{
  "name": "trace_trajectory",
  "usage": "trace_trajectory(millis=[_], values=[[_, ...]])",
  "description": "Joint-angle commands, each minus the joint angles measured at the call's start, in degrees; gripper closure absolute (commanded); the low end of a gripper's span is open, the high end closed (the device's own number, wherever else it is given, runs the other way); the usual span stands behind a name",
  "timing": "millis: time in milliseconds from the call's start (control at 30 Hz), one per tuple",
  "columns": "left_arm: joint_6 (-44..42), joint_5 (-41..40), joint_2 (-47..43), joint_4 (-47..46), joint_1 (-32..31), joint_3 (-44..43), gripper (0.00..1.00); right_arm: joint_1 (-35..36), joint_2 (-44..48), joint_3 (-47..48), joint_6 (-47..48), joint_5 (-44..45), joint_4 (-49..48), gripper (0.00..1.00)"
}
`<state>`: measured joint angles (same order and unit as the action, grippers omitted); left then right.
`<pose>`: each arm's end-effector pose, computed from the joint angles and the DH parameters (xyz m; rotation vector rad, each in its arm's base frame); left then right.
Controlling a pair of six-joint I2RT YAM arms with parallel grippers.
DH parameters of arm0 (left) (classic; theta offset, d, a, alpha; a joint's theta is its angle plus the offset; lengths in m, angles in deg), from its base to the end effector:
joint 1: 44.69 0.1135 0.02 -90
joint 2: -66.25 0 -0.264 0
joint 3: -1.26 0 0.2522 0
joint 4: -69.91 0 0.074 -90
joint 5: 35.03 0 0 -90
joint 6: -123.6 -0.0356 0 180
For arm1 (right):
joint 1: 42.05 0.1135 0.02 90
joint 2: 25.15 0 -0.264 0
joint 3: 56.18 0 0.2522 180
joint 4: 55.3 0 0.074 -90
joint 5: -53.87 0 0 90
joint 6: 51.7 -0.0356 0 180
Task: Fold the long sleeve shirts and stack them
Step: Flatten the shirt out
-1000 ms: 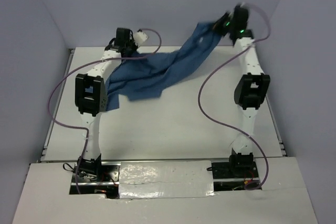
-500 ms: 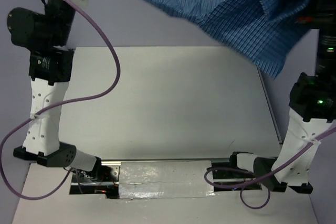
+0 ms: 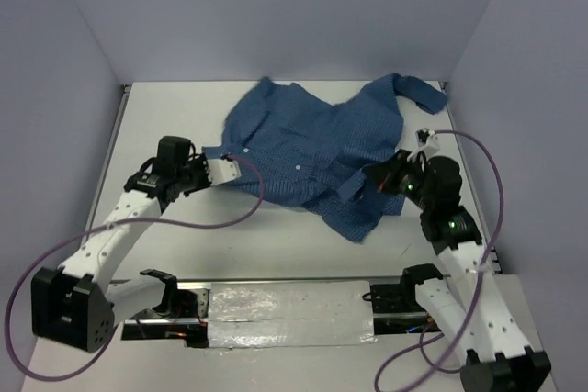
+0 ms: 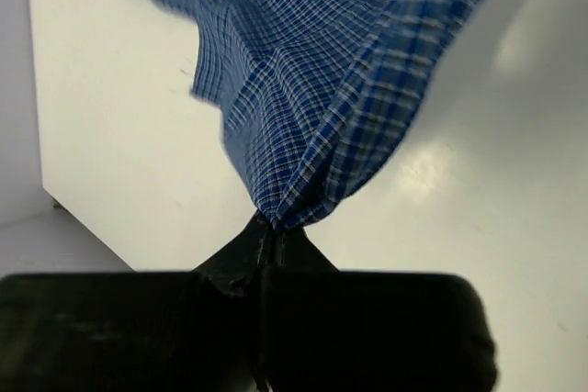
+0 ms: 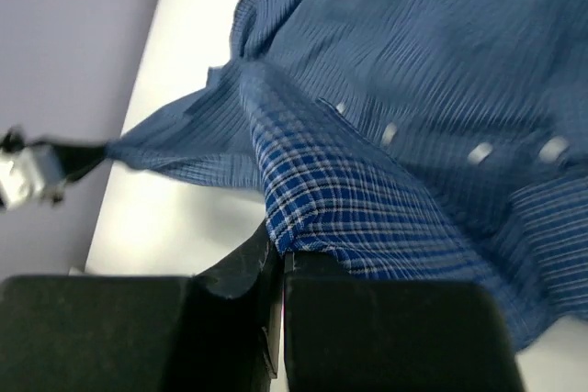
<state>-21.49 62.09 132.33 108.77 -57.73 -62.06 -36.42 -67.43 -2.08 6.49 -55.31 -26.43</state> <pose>0.2392 -0.0599 0.2701 1.3421 1.8701 0.2372 0.1724 0.0288 0.3112 0.1999 1.9118 0.7578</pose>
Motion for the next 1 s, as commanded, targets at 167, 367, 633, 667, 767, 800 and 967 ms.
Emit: trace_trajectory(millis=[167,367,633,667,767,800,967], values=[[2.7,-1.0,-12.6,9.3,0.4,4.0,1.00,7.3,11.0,-2.2,-2.6,4.3,12.5,1.00],[1.4,-2.0,-17.7,15.2,0.7,7.7,1.00,7.4,7.7,1.3,-1.4,3.2,23.2,1.00],[3.9,-9.7,-21.6,20.5,1.3,13.7,1.00,7.3,10.0,2.2,-1.8,3.8,30.5,1.00],[4.5,-10.5,-22.0,22.9,1.6,14.2,1.00,7.5,10.3,2.1,-2.4,3.5,32.2,1.00],[5.5,-11.7,-23.9,23.6,2.1,16.8,1.00,7.4,7.8,0.4,-3.7,0.9,31.7,1.00],[4.5,-11.1,-24.2,22.6,2.1,17.7,1.00,7.4,6.1,0.3,-3.9,0.6,29.5,1.00],[0.5,-9.6,-4.4,0.2,2.2,11.3,1.00,6.2,-27.7,25.5,7.2,-0.7,14.4,1.00]])
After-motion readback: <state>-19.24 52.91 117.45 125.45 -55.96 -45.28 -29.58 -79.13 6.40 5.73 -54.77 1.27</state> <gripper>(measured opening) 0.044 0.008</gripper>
